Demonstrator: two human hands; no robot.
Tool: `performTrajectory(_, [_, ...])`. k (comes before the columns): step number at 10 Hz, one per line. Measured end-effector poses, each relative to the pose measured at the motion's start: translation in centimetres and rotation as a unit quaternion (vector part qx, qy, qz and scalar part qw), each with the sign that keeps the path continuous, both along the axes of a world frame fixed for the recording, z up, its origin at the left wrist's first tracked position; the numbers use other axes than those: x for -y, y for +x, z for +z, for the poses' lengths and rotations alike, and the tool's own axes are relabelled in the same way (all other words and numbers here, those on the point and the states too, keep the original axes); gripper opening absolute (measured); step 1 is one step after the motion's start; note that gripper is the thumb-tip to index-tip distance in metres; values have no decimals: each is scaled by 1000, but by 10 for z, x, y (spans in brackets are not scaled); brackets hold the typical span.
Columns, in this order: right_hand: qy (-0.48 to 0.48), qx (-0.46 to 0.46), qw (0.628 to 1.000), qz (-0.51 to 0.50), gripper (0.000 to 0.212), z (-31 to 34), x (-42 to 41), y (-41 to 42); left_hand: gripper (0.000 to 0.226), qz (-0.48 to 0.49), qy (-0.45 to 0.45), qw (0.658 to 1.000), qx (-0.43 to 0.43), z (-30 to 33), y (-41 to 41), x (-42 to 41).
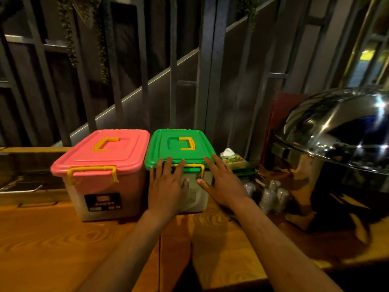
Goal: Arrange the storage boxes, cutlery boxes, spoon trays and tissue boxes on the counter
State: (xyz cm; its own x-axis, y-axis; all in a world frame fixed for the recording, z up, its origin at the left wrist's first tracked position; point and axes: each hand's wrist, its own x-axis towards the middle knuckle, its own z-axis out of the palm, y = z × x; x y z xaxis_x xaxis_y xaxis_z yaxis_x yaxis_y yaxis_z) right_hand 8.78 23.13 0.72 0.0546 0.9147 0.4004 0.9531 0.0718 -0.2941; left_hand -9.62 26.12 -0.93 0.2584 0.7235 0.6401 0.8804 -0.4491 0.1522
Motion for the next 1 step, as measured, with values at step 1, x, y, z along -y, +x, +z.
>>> performTrajectory(1, [1, 53, 998, -42, 67, 0, 26, 28, 55, -67, 3, 998, 4, -7, 36, 27])
